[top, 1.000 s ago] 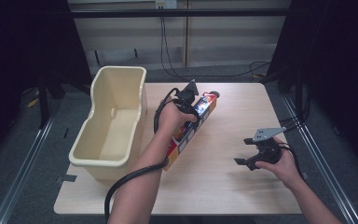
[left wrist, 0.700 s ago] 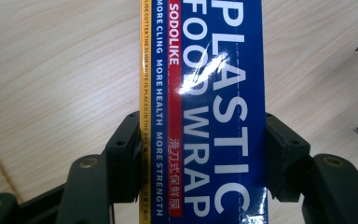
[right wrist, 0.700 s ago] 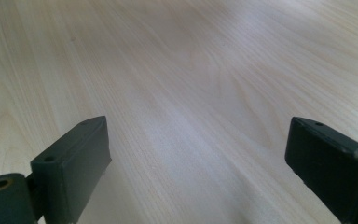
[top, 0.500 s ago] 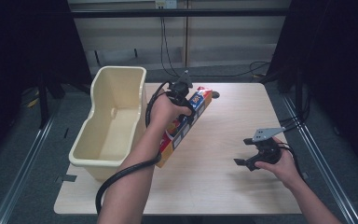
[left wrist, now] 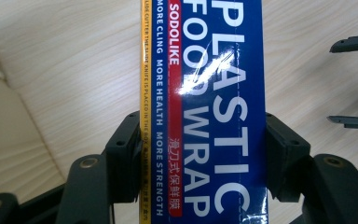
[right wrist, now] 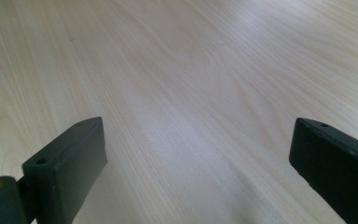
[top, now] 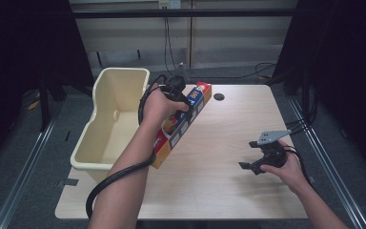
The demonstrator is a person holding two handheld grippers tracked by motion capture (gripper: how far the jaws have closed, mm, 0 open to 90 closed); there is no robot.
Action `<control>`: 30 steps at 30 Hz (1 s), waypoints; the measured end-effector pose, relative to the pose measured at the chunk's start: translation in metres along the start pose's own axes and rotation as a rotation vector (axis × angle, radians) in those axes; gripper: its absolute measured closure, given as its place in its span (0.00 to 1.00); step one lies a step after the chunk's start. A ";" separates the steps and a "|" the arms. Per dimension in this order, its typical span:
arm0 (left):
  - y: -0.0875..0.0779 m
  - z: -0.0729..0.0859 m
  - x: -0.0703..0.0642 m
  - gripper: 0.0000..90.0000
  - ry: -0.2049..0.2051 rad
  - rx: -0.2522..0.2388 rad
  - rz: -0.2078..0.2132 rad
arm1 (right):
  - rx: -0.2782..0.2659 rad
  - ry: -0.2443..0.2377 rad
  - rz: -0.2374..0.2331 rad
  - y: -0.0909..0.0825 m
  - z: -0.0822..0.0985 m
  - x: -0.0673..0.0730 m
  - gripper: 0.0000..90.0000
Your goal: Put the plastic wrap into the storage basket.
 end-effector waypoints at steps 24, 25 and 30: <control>-0.038 0.016 0.018 0.45 -0.076 -0.010 0.000 | 0.000 0.001 -0.015 0.000 0.000 0.002 0.02; -0.040 0.018 0.019 0.45 -0.079 -0.006 0.000 | 0.004 0.000 -0.019 0.000 0.000 0.002 0.02; -0.046 0.021 0.022 0.45 -0.100 -0.017 -0.002 | 0.011 -0.004 -0.017 0.001 0.001 0.003 0.02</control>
Point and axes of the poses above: each handheld gripper's, and its own axes: y roughly forward along the jaws, z roughly out of its underside, x roughly to its left, the point moved 3 cm from there along y, roughly forward along the jaws, and after that the axes turned 7 degrees about x, right-handed, at the moved point
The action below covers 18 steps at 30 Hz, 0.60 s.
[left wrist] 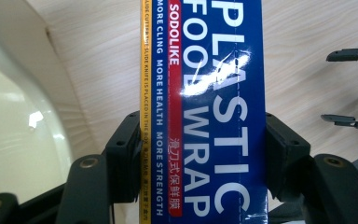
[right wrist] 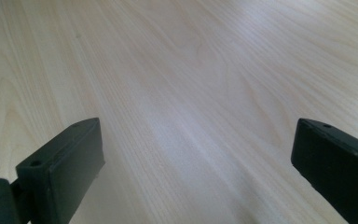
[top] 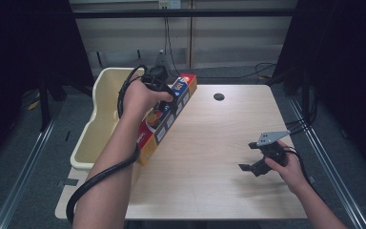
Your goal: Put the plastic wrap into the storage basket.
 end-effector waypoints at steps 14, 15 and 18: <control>-0.022 0.008 0.013 0.45 -0.035 0.003 -0.024 | -0.009 -0.004 0.001 0.000 -0.001 0.000 0.02; -0.023 0.008 0.013 0.45 -0.037 0.002 -0.024 | -0.005 0.003 -0.003 0.000 -0.001 0.000 0.02; -0.025 0.010 0.017 0.45 -0.048 -0.005 -0.025 | -0.004 -0.004 0.000 0.000 0.000 0.000 0.02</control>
Point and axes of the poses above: each handheld gripper's, and its own axes: y roughly forward along the jaws, z roughly out of its underside, x roughly to its left, the point moved 3 cm from there along y, roughly forward along the jaws, and after that the axes turned 7 degrees about x, right-handed, at the moved point
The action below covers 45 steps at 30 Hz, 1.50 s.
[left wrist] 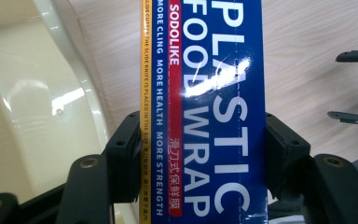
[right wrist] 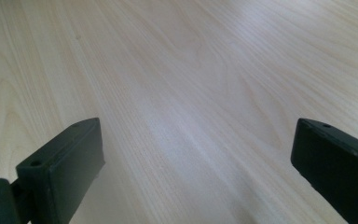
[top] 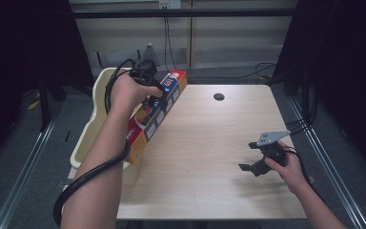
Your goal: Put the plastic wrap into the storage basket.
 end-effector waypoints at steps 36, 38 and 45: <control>-0.026 0.021 0.037 0.45 -0.140 -0.027 -0.038 | -0.004 0.013 0.001 0.001 -0.002 -0.001 0.02; -0.027 0.022 0.039 0.45 -0.136 -0.023 -0.054 | -0.004 0.010 0.001 0.001 -0.002 -0.001 0.02; -0.031 0.024 0.042 0.45 -0.153 -0.032 -0.055 | -0.003 0.013 0.004 0.001 -0.002 -0.001 0.02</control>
Point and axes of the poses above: each handheld gripper's, and its own axes: y roughly forward along the jaws, z roughly out of its underside, x roughly to its left, the point moved 3 cm from there along y, roughly forward along the jaws, and after that the axes turned 7 degrees about x, right-handed, at the moved point
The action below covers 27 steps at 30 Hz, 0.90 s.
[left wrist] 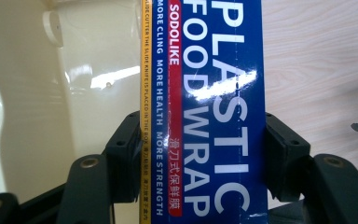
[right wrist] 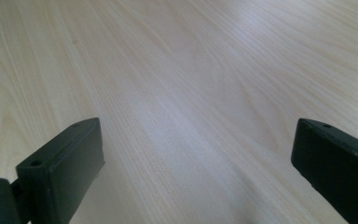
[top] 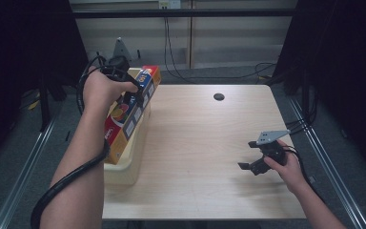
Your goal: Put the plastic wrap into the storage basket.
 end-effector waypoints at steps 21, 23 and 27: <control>-0.010 0.011 0.025 0.45 -0.076 -0.021 -0.015 | 0.003 -0.003 0.004 0.000 0.000 0.000 0.02; -0.011 0.011 0.026 0.45 -0.078 -0.025 -0.018 | 0.003 -0.005 0.002 0.000 0.000 0.000 0.02; -0.015 0.013 0.028 0.45 -0.086 -0.031 -0.023 | 0.003 -0.002 0.001 0.000 0.000 0.000 0.02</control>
Point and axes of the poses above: each handheld gripper's, and its own axes: y roughly forward along the jaws, z roughly out of its underside, x roughly to its left, the point moved 3 cm from there along y, roughly forward along the jaws, and after that the axes turned 7 degrees about x, right-handed, at the moved point
